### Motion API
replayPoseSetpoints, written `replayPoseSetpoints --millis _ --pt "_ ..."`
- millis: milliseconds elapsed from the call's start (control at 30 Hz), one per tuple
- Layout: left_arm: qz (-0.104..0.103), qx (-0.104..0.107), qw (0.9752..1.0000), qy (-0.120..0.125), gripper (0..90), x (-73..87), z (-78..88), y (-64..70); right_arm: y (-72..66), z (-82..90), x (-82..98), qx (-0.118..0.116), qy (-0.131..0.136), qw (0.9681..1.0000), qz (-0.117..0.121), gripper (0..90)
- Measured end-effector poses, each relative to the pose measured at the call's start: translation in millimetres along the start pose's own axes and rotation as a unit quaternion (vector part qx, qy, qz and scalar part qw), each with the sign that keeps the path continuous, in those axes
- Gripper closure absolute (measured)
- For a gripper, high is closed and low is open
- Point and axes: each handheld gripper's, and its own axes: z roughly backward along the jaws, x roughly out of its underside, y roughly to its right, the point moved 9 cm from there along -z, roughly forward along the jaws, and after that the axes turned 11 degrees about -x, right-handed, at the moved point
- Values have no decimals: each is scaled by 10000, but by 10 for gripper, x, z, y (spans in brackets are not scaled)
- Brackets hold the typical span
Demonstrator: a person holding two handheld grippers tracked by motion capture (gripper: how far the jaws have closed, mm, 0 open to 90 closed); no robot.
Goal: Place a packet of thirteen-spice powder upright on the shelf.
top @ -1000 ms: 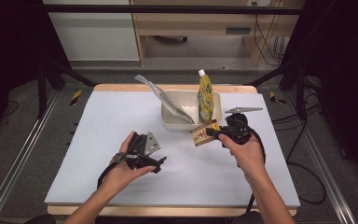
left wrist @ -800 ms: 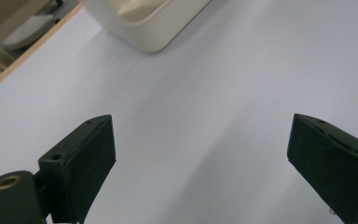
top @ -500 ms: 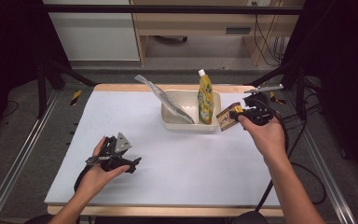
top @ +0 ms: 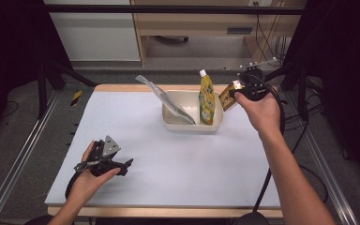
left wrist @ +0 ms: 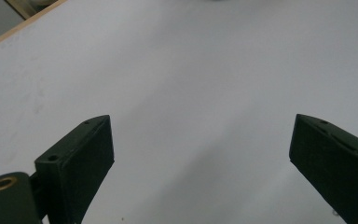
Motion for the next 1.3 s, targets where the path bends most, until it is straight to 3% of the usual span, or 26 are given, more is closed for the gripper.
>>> replayPoseSetpoints --millis 233,467,900,1200,1300 --pt "165 -48 9998 -59 63 110 5 -41 -7 -183 -113 159 -84 9998 17 681" --pt "66 -41 9999 -70 63 114 -5 -27 6 -424 -104 247 -295 9992 -79 681" --pt "31 55 9999 -149 63 141 -44 44 122 -748 -63 268 -454 9969 -584 679" --pt "-23 103 9997 -205 64 154 -54 69 160 -908 40 497 -544 9942 -778 680" --pt "45 114 9998 -177 64 150 -64 86 183 -935 46 549 -500 9927 -954 680"
